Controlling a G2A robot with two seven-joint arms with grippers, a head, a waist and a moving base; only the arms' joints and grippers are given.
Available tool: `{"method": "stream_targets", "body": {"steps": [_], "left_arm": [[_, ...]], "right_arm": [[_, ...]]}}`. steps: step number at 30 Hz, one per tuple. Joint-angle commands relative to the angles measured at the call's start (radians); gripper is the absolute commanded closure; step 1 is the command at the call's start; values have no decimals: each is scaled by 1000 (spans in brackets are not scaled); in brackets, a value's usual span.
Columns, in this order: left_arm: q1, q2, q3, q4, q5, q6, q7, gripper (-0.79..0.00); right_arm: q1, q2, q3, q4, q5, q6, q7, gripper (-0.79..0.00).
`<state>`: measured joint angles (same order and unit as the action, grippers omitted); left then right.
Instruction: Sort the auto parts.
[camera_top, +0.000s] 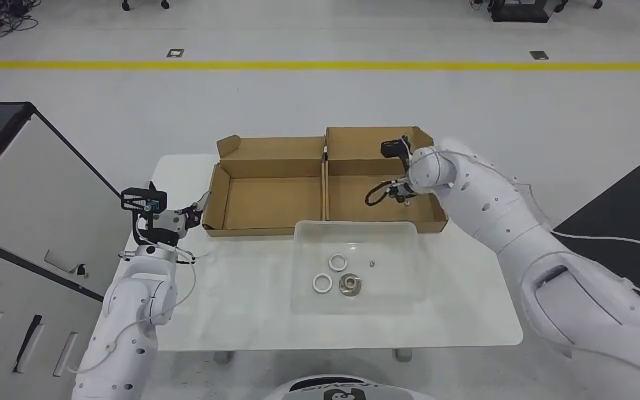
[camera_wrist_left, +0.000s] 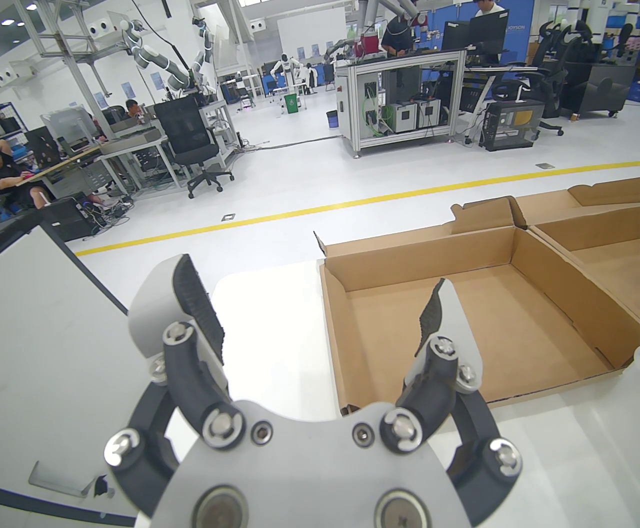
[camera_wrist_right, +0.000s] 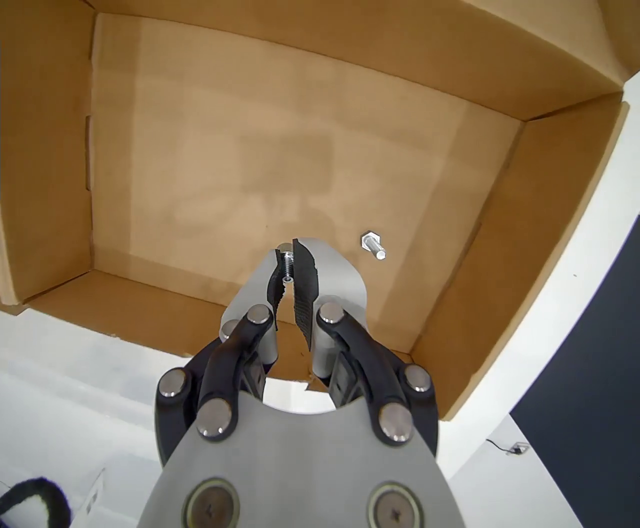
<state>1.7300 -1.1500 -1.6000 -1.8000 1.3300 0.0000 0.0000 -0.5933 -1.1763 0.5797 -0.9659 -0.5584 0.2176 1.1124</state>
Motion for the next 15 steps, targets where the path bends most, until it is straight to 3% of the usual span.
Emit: {"method": "stream_targets", "body": {"steps": [1,15], "left_arm": [[0,0,0,0,0,0,0,-785],[0,0,0,0,0,0,0,-785]], "right_arm": [[7,-15,-16,35,-1,-3,1,0],[47,-104,-75,219,-7,-31,-26,0]]}}
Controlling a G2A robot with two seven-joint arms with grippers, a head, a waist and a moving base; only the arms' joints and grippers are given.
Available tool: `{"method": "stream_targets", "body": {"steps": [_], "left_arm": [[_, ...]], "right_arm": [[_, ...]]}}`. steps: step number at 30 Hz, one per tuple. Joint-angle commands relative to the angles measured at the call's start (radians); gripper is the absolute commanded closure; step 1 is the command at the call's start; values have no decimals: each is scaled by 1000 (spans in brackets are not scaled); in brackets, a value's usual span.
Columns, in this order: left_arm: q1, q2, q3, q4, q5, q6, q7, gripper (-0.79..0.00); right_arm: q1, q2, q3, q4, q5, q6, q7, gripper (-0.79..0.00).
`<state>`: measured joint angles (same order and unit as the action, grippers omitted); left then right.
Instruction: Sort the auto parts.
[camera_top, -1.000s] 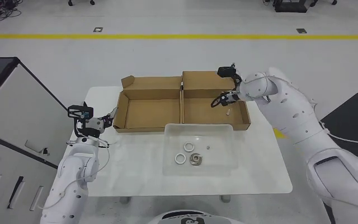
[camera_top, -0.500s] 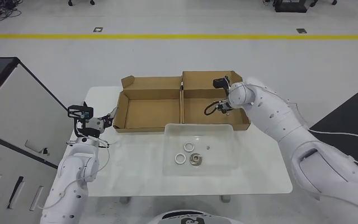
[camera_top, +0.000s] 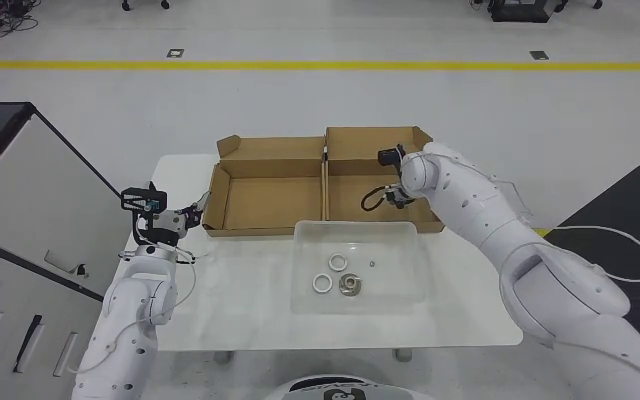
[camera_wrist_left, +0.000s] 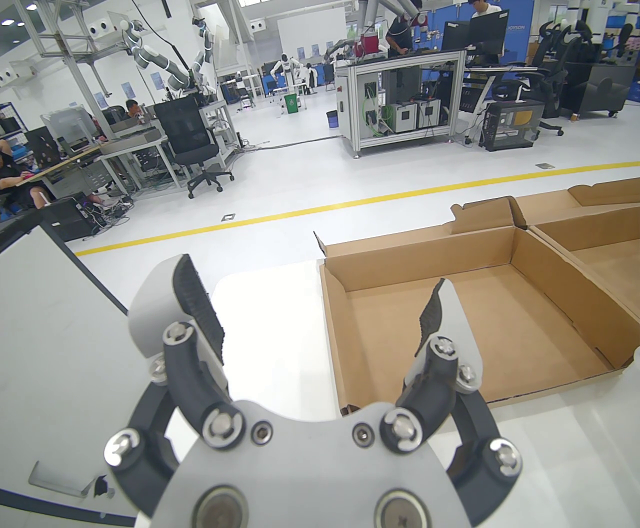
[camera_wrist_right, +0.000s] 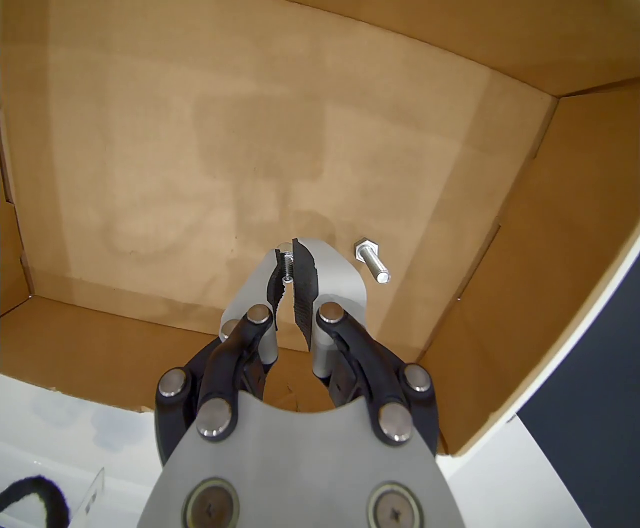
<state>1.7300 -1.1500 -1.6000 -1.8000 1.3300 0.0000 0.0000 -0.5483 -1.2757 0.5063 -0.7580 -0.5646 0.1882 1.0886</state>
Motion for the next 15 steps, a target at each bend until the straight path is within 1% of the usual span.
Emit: {"method": "stream_targets", "body": {"steps": [1,9,10,11,15], "left_arm": [[0,0,0,0,0,0,0,-785],[0,0,0,0,0,0,0,-785],[0,0,0,0,0,0,0,-785],[0,0,0,0,0,0,0,-785],[0,0,0,0,0,0,0,-785]], "right_arm": [[4,-10,-4,21,1,-4,-3,0],[20,-44,-7,90,5,-19,-10,0],[21,-47,-7,97,4,-21,-11,-49],[23,-50,-6,103,6,-23,-12,-62],[32,-61,3,122,15,-36,-21,-169]]}}
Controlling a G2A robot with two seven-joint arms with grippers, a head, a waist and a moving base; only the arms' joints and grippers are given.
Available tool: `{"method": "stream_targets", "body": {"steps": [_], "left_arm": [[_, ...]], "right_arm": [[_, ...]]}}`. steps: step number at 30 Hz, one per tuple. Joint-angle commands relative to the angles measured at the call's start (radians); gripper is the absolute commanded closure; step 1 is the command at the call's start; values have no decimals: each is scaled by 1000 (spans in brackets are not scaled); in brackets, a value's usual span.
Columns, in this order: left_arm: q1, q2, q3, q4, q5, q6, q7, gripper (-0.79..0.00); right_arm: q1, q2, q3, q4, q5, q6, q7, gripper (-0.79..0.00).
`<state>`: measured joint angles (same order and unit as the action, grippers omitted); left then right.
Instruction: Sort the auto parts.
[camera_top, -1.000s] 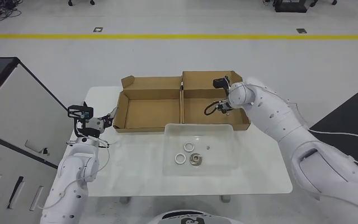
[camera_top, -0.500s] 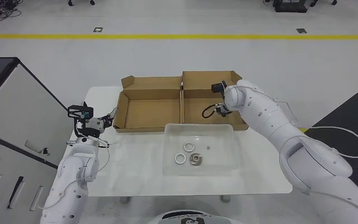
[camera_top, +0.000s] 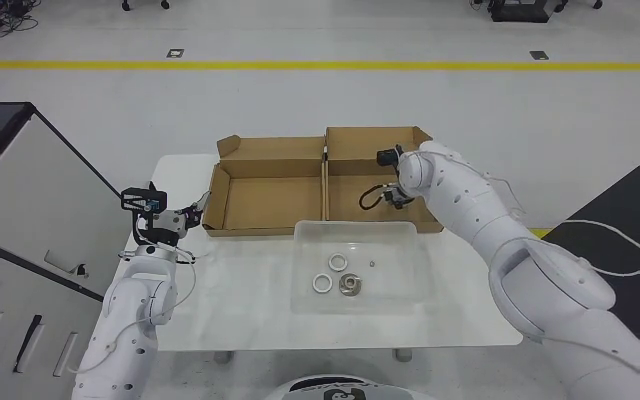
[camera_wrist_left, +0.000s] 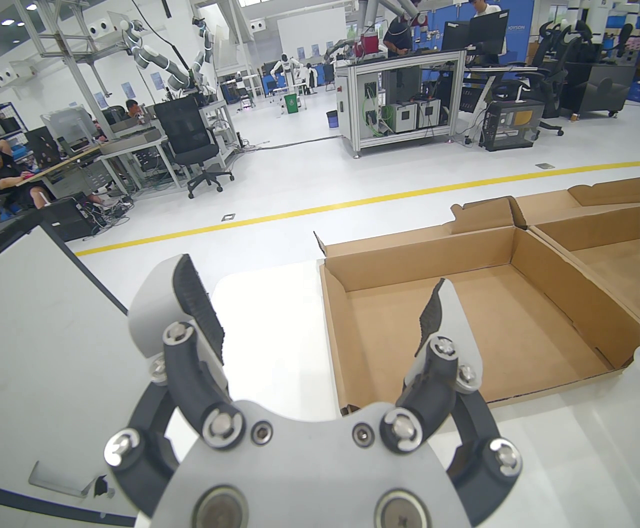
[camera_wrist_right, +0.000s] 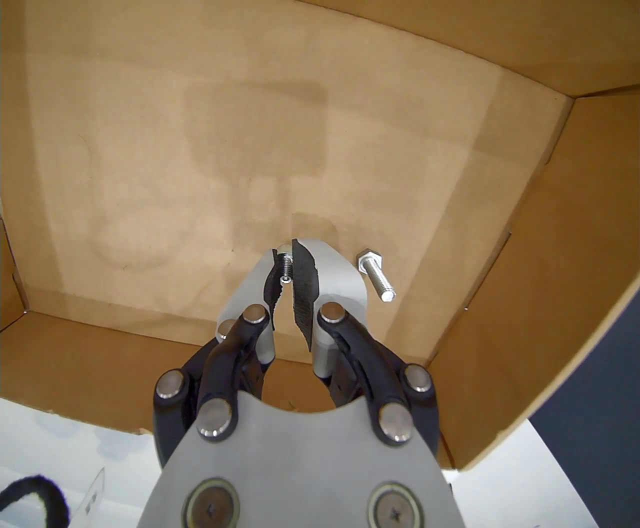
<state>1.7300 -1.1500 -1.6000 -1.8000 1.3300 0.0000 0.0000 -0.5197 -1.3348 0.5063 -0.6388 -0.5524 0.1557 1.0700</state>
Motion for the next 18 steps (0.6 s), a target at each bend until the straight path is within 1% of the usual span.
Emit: {"method": "stream_targets", "body": {"steps": [1,3,8,9,11,12,13,15,17,18], "left_arm": [[0,0,0,0,0,0,0,-785],[0,0,0,0,0,0,0,-785],[0,0,0,0,0,0,0,-785],[0,0,0,0,0,0,0,-785],[0,0,0,0,0,0,0,-785],[0,0,0,0,0,0,0,-785],[0,0,0,0,0,0,0,-785],[0,0,0,0,0,0,0,-785],[0,0,0,0,0,0,0,-785],[0,0,0,0,0,0,0,-785]], "right_arm": [[6,-4,6,5,4,-6,-5,-179],[13,-7,10,7,3,-11,-6,-219],[30,-9,29,9,0,-26,-12,-268],[33,-8,34,6,0,-30,-12,-292],[41,-4,46,-2,-1,-38,-13,-372],[45,-1,55,-9,0,-42,-12,-456],[47,3,63,-15,-1,-46,-13,-508],[52,13,82,-35,-4,-59,-10,-517],[53,27,104,-62,-8,-72,-5,-545],[52,35,117,-84,-9,-80,2,-582]]}}
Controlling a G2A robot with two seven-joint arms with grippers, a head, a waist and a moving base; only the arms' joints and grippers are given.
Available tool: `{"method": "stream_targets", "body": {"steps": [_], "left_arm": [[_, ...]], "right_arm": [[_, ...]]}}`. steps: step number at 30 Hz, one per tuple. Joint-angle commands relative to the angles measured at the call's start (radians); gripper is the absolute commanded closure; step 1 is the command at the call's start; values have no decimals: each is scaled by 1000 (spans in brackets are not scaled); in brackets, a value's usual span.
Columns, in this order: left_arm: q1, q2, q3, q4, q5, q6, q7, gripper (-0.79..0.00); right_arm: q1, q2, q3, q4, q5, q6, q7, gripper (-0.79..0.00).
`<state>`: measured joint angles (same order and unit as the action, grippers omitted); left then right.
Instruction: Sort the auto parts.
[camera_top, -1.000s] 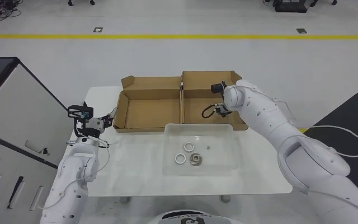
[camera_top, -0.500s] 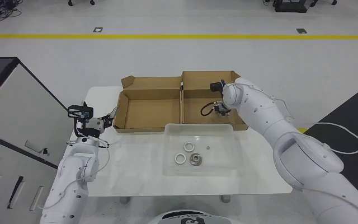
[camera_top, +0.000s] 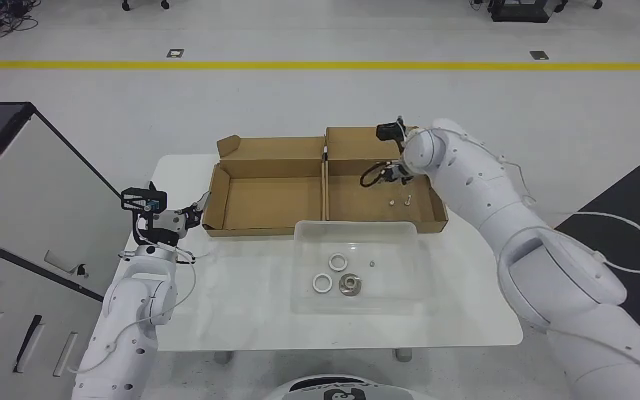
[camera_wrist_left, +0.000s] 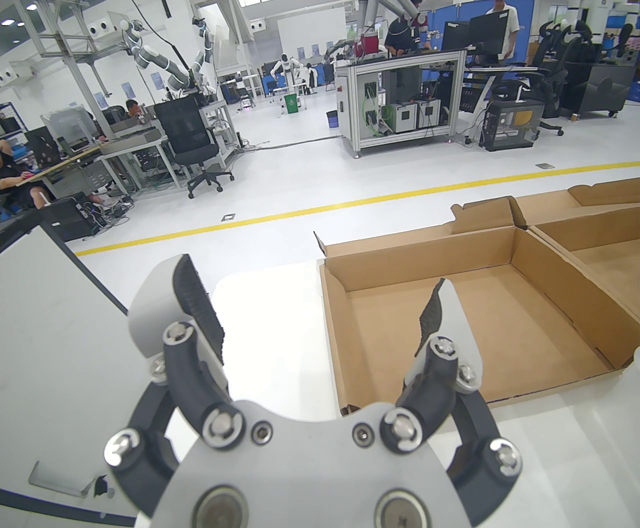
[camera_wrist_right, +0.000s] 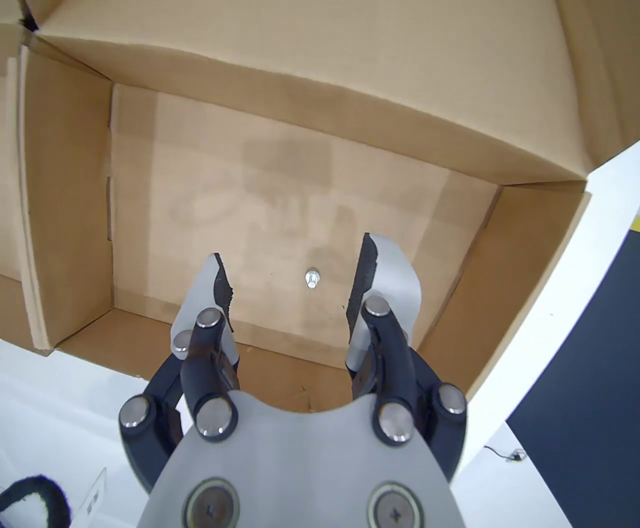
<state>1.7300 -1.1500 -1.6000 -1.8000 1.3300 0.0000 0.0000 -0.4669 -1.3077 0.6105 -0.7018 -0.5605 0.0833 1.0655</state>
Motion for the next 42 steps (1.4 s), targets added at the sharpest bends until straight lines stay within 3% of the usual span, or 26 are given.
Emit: {"method": "stream_targets", "body": {"steps": [1,2,4,5,8,10,17,22,28,38,42], "left_arm": [[0,0,0,0,0,0,0,-785],[0,0,0,0,0,0,0,-785],[0,0,0,0,0,0,0,-785],[0,0,0,0,0,0,0,-785],[0,0,0,0,0,0,0,-785],[0,0,0,0,0,0,0,-785],[0,0,0,0,0,0,0,-785],[0,0,0,0,0,0,0,-785],[0,0,0,0,0,0,0,-785],[0,0,0,0,0,0,0,-785],[0,0,0,0,0,0,0,-785]], "right_arm": [[-2,17,29,-46,3,-17,19,-613],[-7,27,45,-77,4,-30,31,-674],[-22,50,70,-152,-14,-64,75,-616],[-32,63,91,-193,-13,-75,97,-631],[-75,107,162,-342,-26,-102,172,-693],[-117,139,218,-467,-36,-114,240,-785],[-308,219,389,-870,-2,-150,454,-785],[-407,251,395,-1034,18,-167,470,-785],[-460,287,360,-1153,44,-137,470,-785],[-461,289,362,-1161,47,-132,470,-785],[-476,295,354,-1167,32,-212,470,-785]]}}
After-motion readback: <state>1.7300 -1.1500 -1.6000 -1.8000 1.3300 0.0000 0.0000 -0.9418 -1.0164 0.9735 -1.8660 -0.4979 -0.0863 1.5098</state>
